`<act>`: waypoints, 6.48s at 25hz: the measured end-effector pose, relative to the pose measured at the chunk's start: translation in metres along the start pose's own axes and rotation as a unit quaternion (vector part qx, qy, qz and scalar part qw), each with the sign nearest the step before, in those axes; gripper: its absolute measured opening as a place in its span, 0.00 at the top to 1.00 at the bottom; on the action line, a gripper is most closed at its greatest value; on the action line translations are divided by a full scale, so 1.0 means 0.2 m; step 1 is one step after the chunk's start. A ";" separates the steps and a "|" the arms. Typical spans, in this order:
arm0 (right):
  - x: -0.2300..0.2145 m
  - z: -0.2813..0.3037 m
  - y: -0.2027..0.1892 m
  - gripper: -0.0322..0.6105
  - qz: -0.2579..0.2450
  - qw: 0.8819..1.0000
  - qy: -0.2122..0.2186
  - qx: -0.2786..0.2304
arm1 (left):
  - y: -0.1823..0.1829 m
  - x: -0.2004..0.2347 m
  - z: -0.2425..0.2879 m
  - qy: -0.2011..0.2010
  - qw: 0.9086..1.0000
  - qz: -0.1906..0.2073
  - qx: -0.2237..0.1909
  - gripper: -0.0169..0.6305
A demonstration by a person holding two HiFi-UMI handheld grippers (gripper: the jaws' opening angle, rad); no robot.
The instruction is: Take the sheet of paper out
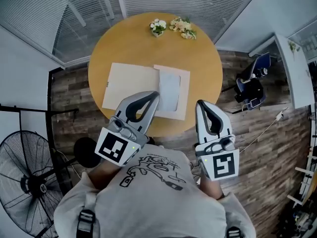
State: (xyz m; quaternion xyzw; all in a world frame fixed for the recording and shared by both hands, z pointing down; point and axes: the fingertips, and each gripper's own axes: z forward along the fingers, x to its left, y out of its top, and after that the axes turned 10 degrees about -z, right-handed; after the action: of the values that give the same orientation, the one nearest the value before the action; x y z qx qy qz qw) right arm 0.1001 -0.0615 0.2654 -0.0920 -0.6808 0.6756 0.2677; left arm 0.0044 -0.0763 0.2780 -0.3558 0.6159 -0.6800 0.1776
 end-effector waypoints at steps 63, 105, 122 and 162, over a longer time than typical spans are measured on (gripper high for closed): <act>0.09 0.60 -1.51 0.78 0.027 0.949 0.032 0.311 | -0.14 0.53 0.12 -0.012 0.999 -0.024 0.037 0.94; 0.34 0.57 -2.15 0.71 0.156 0.895 0.092 0.408 | -0.15 0.54 0.04 -0.003 0.999 -0.022 0.041 0.94; 0.37 0.58 -2.17 0.92 0.183 0.892 0.098 0.401 | -0.15 0.55 0.02 0.002 0.999 -0.024 0.038 0.94; 0.20 0.48 -1.78 0.94 0.148 0.935 0.071 0.315 | -0.16 0.39 0.02 0.002 0.999 -0.023 0.032 0.94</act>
State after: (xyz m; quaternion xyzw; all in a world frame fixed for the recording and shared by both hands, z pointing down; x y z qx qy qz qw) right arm 0.1043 -0.1500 0.6251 -0.1506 -0.3905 0.8793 0.2275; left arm -0.0400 -0.1267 0.3286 -0.3625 0.5861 -0.7040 0.1715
